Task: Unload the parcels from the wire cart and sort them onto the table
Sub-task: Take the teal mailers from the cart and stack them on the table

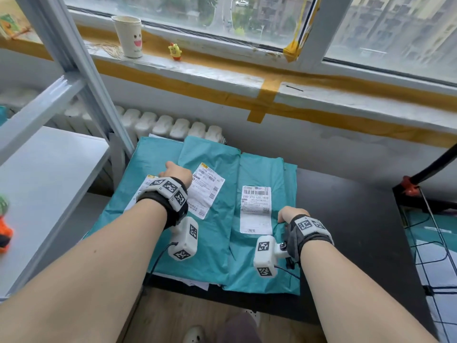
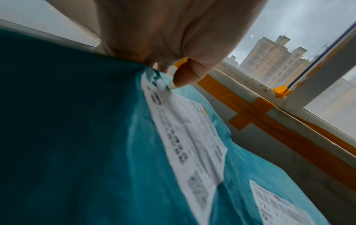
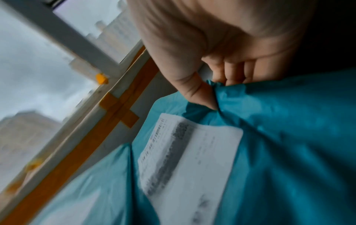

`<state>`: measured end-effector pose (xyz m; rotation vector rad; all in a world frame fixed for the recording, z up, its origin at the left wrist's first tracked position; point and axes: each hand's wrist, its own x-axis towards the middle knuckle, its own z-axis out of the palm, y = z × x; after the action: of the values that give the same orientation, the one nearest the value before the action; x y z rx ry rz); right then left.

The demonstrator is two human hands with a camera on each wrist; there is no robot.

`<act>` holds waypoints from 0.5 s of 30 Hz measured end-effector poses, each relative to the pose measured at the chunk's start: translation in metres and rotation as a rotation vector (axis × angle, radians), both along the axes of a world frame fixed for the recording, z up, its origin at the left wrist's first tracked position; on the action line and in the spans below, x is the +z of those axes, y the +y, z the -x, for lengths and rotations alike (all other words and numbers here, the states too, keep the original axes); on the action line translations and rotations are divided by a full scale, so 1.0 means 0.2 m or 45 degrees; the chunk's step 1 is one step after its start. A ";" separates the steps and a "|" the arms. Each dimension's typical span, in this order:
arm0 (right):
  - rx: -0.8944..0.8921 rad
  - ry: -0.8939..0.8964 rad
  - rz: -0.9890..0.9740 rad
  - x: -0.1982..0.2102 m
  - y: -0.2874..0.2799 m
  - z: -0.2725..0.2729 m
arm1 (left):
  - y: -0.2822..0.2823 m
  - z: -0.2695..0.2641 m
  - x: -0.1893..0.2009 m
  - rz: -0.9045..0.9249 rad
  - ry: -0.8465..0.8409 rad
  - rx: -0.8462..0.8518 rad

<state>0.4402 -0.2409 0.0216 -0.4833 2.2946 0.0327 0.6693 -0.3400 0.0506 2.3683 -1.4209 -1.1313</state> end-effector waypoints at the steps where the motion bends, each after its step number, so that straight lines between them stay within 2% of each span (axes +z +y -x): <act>1: 0.015 0.048 0.063 0.01 0.02 0.00 | 0.01 0.02 0.00 -0.009 -0.018 -0.021; 9: -0.252 -0.201 0.393 0.07 0.03 0.01 | 0.03 0.05 0.02 -0.065 -0.060 -0.123; 15: -0.296 -0.119 0.401 0.06 0.04 0.08 | 0.04 0.05 0.02 -0.021 -0.063 -0.159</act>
<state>0.4232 -0.2325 0.0342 -0.3635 2.2571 -0.4624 0.6590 -0.3326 0.0546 2.3633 -1.6020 -1.1253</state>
